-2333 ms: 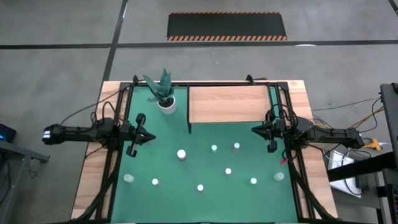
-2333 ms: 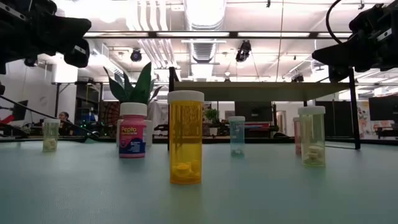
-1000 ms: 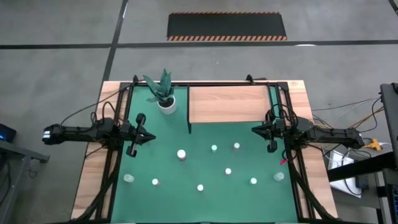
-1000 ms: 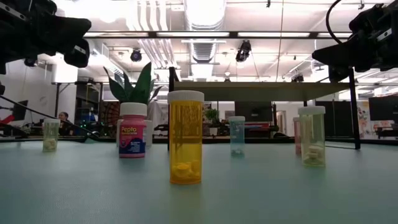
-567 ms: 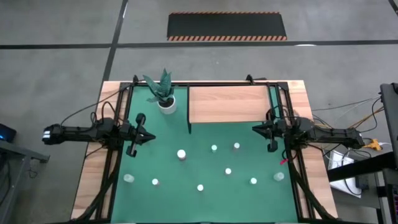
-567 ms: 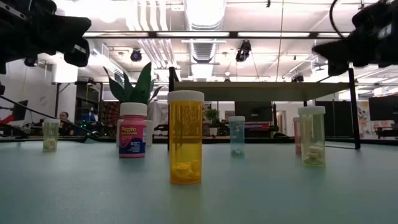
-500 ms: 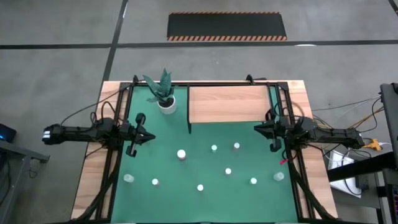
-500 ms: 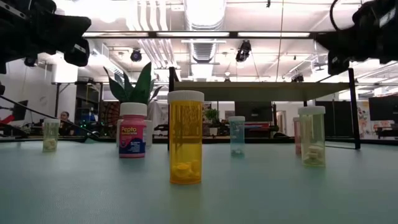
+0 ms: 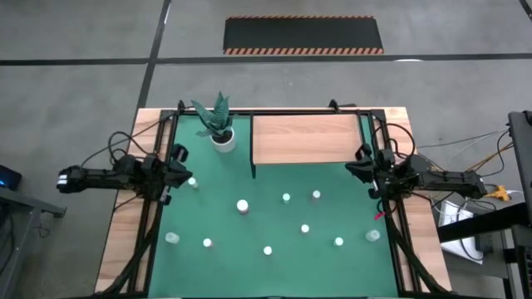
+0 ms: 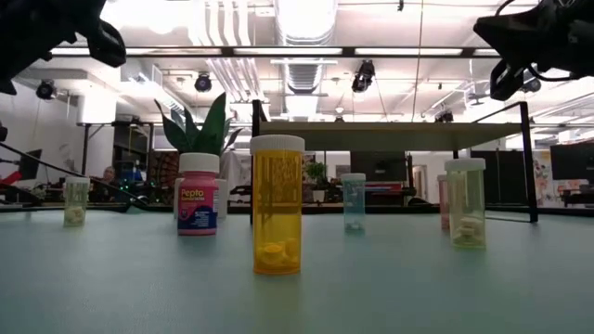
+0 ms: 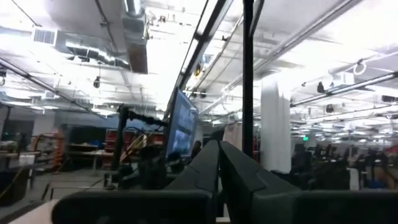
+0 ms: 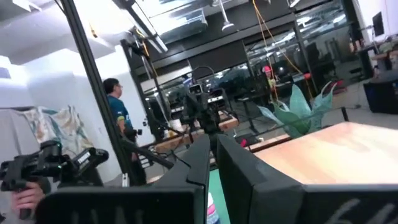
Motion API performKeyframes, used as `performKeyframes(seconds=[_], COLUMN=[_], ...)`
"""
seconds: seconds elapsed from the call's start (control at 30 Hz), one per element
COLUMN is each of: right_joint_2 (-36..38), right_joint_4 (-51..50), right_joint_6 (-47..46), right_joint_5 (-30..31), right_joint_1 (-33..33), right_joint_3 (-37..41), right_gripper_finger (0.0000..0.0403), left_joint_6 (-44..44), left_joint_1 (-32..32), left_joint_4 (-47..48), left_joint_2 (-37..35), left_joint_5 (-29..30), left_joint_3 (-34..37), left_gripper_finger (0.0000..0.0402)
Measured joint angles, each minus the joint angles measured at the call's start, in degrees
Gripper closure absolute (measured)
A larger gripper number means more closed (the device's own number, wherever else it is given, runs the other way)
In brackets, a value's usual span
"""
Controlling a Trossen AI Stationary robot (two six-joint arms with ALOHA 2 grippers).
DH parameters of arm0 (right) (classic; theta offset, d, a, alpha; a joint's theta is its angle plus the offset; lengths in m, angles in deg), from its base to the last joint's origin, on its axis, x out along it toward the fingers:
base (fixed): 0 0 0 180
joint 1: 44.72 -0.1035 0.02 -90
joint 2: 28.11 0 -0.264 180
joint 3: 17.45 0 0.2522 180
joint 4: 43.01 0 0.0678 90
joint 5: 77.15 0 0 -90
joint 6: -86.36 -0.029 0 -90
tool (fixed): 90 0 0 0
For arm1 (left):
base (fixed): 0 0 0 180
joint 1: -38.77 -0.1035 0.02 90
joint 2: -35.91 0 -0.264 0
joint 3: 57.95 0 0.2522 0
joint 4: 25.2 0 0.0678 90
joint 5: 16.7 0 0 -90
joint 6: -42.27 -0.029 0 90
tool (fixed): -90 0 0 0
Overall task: Pick and place medicine bottles onto shelf by color
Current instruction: Put the top blue pill bottle on the shelf
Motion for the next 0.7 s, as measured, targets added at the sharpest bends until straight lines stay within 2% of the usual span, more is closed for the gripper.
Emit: performKeyframes(seconds=[0.13,0.23,0.33,0.47,0.7], right_joint_2=[-0.3,-2.1,-5.4,-11.2,-20.7], right_joint_4=[2.3,4.5,11.1,21.0,34.9], right_joint_6=[3.3,5.3,7.8,15.1,25.7], right_joint_5=[2.8,2.8,2.8,2.8,2.4], right_joint_1=[0.1,0.1,0.1,0.1,0.1], right_joint_3=[-0.1,-0.2,-0.2,-0.2,-0.3], right_gripper_finger=[0.038,0.038,0.038,0.038,0.038], left_joint_6=[-0.8,-1.3,-1.4,-0.9,0.6], left_joint_1=[0.0,0.0,0.0,0.0,0.0], left_joint_4=[-0.1,-0.9,-2.1,-7.1,-22.7], left_joint_2=[0.2,0.9,2.1,5.3,12.9], left_joint_5=[1.2,5.9,10.2,10.2,7.4], left_joint_3=[0.0,0.0,0.0,0.0,-0.1], left_gripper_finger=[0.0402,0.0402,0.0402,0.0402,0.0402])
